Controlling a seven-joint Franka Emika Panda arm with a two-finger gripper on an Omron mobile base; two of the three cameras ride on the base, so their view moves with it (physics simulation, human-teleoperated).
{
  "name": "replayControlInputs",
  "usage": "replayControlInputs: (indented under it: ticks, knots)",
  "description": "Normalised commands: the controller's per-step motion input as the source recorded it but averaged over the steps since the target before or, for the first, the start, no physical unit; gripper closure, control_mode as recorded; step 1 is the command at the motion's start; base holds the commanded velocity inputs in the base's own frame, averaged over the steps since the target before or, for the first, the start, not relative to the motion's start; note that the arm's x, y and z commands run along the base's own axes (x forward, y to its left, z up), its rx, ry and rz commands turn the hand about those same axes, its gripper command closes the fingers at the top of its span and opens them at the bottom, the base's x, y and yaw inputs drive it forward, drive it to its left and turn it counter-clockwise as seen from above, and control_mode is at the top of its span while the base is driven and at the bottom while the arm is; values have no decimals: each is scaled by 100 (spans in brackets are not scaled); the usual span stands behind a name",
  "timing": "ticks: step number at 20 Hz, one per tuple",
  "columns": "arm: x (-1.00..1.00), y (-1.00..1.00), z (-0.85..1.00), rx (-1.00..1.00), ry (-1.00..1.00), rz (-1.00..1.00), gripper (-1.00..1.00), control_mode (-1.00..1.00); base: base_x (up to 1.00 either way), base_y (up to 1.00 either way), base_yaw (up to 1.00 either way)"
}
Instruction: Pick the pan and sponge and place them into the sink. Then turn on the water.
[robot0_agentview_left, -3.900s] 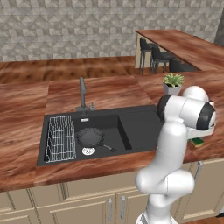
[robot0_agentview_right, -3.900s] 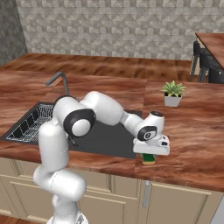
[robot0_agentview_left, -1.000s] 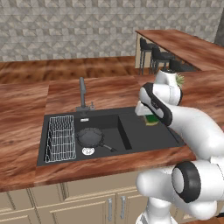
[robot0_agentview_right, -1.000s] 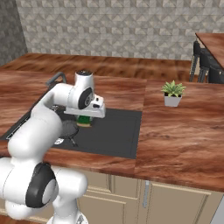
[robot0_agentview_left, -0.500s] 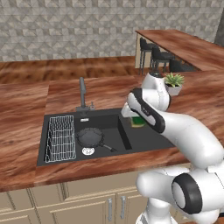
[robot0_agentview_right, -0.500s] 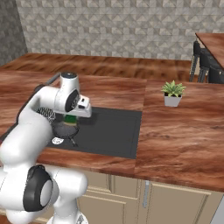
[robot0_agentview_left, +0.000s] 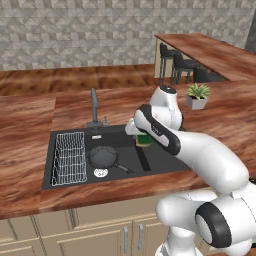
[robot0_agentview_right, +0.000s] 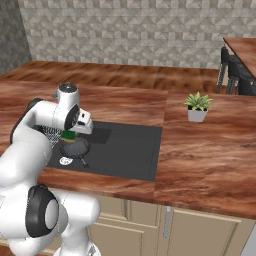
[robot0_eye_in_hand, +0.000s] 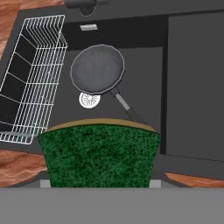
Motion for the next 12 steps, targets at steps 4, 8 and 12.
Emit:
replayControlInputs:
  ticks: [4, 8, 12]
  knots:
    - [17, 23, -19, 7, -5, 1, 100, -100, 0, 0, 0]
    - [16, 17, -26, 3, -2, 0, 100, -100, 0, 0, 0]
    - [17, 17, -21, 3, 0, 1, 100, -100, 0, 0, 0]
